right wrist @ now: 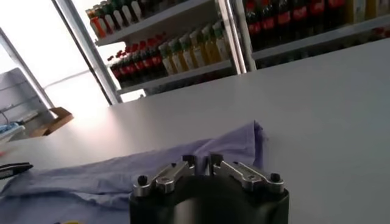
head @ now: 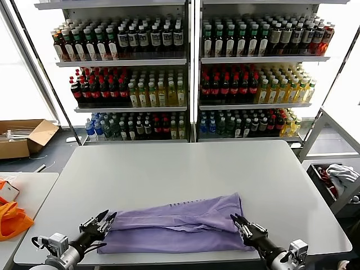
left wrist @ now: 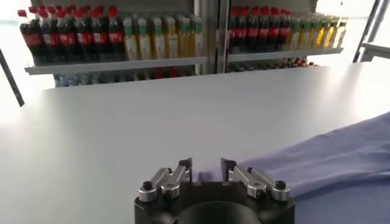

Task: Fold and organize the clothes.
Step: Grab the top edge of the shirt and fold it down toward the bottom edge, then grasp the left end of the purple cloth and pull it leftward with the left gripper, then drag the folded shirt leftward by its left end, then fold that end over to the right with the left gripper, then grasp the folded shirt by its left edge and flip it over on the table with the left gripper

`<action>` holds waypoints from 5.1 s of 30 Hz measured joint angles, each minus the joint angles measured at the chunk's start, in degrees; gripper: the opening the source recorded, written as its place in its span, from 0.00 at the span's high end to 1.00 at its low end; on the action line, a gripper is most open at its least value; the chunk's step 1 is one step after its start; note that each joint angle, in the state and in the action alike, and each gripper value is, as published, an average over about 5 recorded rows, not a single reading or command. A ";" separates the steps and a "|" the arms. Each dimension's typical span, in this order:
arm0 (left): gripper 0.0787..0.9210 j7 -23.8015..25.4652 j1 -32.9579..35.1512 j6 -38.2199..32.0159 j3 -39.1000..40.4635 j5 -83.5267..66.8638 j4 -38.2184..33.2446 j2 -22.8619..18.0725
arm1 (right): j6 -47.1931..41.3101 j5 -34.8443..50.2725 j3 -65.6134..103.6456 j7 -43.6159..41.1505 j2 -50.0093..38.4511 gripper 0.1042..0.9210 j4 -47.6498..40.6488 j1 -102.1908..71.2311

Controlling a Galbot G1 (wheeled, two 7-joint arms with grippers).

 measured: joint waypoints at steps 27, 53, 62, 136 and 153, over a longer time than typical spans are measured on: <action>0.12 -25.07 3.59 -3.14 8.83 2.25 -3.89 -9.47 | 27.96 -11.67 10.84 -1.02 4.15 0.12 -2.59 -5.23; 0.77 -31.31 2.96 -2.97 11.82 -2.66 -1.39 -13.59 | 30.38 -8.62 12.18 -0.84 5.73 0.12 -1.96 -6.37; 0.96 -31.27 1.37 -2.37 10.32 -5.20 -1.61 -12.66 | 30.14 -7.22 12.46 -0.62 5.28 0.12 -2.03 -5.95; 0.51 -21.64 -10.66 1.08 23.16 -4.40 -3.09 -5.59 | 28.54 -10.32 11.35 -0.58 9.42 0.12 2.73 -8.72; 0.12 -20.37 -8.48 2.21 5.54 -8.06 -1.07 -0.50 | 28.60 -10.58 9.84 -0.63 9.37 0.12 2.88 -8.36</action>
